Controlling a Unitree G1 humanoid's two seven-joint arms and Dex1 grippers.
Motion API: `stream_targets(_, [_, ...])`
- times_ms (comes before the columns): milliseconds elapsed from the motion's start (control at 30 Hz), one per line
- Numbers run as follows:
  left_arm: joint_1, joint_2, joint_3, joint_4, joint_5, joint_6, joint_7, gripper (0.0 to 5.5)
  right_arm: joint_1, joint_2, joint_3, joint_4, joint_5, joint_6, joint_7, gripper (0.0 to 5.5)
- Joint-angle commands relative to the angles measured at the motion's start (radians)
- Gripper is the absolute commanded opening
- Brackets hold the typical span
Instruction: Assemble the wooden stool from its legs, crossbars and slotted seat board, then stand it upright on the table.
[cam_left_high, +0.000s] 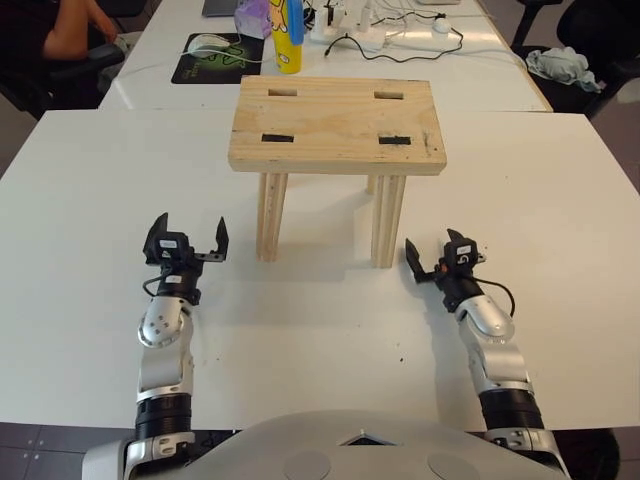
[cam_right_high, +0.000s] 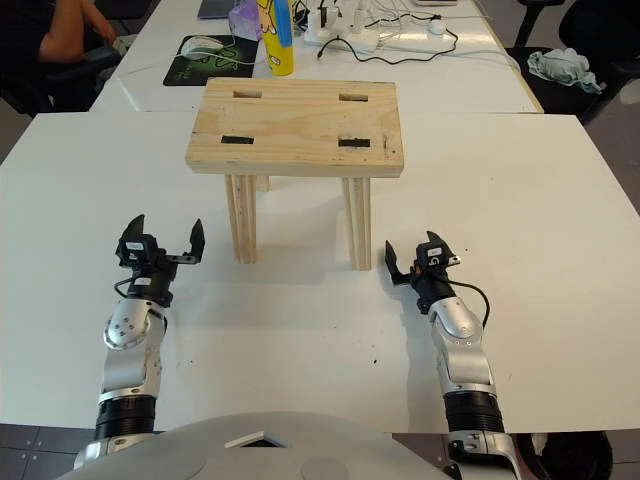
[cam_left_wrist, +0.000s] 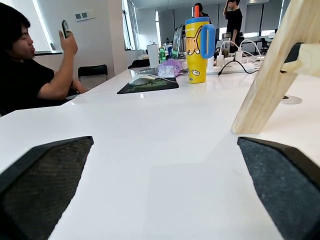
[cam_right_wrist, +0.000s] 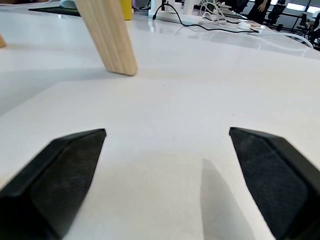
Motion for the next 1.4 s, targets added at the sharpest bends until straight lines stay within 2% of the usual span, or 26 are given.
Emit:
stream_targets(33, [-0.074, 0.005, -0.013, 0.075, 0.021, -0.056, 0.039, 5.40, -0.090, 0.005, -0.030, 0.079, -0.031, -0.031, -0.074, 4.59])
stream_targets(200, [-0.162, 0.017, -0.003, 0.179, 0.018, -0.106, 0.078, 5.40, -0.210, 0.002, -0.065, 0.198, -0.062, -0.057, -0.171, 4.59])
stream_targets(433, [-0.306, 0.057, 0.025, 0.342, -0.013, -0.141, 0.091, 5.40, -0.322, 0.001, -0.094, 0.350, -0.049, -0.115, -0.187, 4.59])
stream_targets(733, [-0.434, 0.112, 0.042, 0.533, 0.006, -0.195, 0.147, 5.40, -0.413, 0.018, -0.069, 0.507, -0.085, -0.165, -0.223, 4.59])
stream_targets(1133, [-0.493, 0.130, 0.031, 0.621, -0.012, -0.195, 0.140, 5.40, -0.500, 0.014, -0.083, 0.638, -0.082, -0.193, -0.242, 4.59])
stream_targets(1400, [-0.557, 0.127, 0.019, 0.692, 0.006, -0.263, 0.165, 5.40, -0.577, -0.019, -0.075, 0.734, -0.112, -0.236, -0.269, 4.59])
